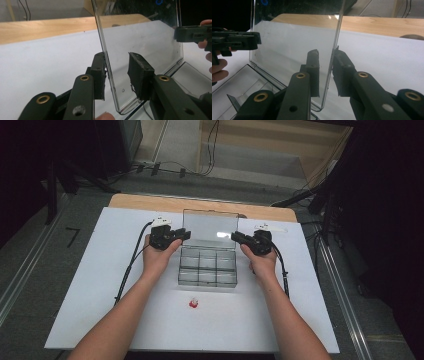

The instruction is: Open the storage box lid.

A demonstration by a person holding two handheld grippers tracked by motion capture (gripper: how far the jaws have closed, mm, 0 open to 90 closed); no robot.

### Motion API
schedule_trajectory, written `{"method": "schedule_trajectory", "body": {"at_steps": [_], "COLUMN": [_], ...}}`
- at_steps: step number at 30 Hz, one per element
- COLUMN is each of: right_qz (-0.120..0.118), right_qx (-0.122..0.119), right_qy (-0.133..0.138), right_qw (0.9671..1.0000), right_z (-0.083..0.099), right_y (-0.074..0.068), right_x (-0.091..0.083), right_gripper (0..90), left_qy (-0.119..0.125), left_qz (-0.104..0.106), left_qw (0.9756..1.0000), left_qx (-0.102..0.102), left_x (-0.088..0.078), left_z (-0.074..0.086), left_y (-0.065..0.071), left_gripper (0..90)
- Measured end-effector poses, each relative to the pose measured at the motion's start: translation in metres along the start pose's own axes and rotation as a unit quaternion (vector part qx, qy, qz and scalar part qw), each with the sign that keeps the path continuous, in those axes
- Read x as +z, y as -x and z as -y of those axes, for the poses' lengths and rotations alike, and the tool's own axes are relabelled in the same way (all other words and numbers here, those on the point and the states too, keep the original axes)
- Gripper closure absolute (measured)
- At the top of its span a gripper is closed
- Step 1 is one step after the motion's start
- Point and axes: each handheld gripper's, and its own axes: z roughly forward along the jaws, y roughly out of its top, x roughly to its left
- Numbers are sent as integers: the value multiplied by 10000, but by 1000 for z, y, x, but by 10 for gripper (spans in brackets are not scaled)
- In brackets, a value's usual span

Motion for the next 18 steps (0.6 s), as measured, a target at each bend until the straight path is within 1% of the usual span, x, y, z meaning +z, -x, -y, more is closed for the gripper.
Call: {"method": "schedule_trajectory", "body": {"at_steps": [3, 5, 8, 12, 14, 15, 17, 18], "right_qz": [79, 94, 129, 141, 149, 147, 151, 154], "right_qx": [-51, -32, 76, 167, 194, 236, 235, 253], "right_qy": [-72, -119, -198, -296, -324, -346, -357, -375], "right_qw": [9999, 9999, 9997, 9993, 9992, 9990, 9990, 9989], "right_z": [-1, -2, -2, -4, -4, -4, -4, -4], "right_y": [0, 0, 0, 2, 2, 3, 4, 4], "right_x": [2, 3, 4, 7, 9, 10, 11, 12], "right_gripper": [722, 720, 716, 704, 696, 690, 684, 677], "left_qy": [-38, -48, -108, -260, -329, -405, -441, -471], "left_qz": [-38, -22, 13, -6, -22, -63, -76, -86], "left_qw": [10000, 9999, 9994, 9986, 9982, 9980, 9978, 9975], "left_qx": [-56, -150, -320, -458, -493, -481, -480, -517], "left_x": [1, 2, 4, 5, 7, 8, 9, 10], "left_z": [0, 0, 0, -3, -4, -5, -6, -6], "left_y": [0, -1, -3, -5, -5, -5, -5, -5], "left_gripper": [654, 654, 654, 652, 650, 641, 634, 628]}}
